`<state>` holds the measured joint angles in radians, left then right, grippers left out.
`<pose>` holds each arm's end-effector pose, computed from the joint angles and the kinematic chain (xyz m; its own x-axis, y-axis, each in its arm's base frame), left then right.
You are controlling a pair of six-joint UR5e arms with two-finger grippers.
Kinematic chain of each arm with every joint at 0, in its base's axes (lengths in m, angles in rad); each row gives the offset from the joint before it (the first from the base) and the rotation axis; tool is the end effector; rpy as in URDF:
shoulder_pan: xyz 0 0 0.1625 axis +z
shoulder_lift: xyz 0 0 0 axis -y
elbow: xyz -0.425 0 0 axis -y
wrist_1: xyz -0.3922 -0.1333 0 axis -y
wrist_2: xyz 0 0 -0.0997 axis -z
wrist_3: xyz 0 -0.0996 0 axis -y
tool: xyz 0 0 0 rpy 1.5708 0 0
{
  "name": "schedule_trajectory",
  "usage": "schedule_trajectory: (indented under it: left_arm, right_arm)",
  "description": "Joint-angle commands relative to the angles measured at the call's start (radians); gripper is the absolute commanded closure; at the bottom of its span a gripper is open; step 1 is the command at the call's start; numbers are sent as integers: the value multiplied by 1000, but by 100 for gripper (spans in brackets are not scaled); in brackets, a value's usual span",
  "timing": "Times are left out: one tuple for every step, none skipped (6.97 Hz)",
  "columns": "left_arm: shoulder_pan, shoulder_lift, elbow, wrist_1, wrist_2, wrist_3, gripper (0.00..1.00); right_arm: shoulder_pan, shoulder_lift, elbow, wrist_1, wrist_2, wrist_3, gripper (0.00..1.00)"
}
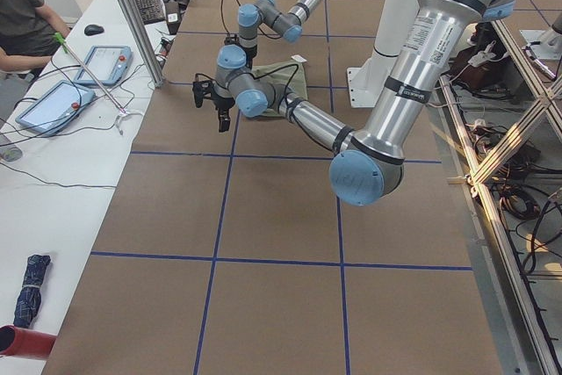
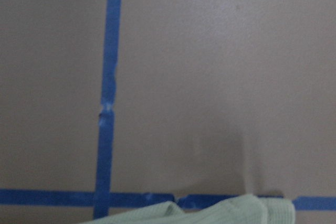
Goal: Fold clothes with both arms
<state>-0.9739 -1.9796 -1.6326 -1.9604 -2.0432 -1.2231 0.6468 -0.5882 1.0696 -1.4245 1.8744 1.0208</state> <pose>0.2930 -0.5877 0.3569 0.5296 -0.2395 -0.8138 0.3852 0.9226 -0.0208 -0.6061 -0.5874 0.2351 0.7780 -0.0375 0.6271 -0.0332 0.9944 0.1007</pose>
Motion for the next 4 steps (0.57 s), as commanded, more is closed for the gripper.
schedule_trajectory:
  left_arm:
    - [-6, -1, -3, 0, -2, 1, 1]
    - [-17, -2, -3, 3, -3, 4, 1]
    - [-52, -2, -1, 6, -3, 45, 1]
    - [-101, 27, 0, 12, -55, 215, 1]
  right_arm:
    - [39, 10, -43, 41, 0, -16, 0]
    - [78, 14, -27, 38, 34, -22, 0]
    - [149, 7, -10, 29, 96, -45, 0]
    - [231, -62, 88, -43, 161, -139, 0]
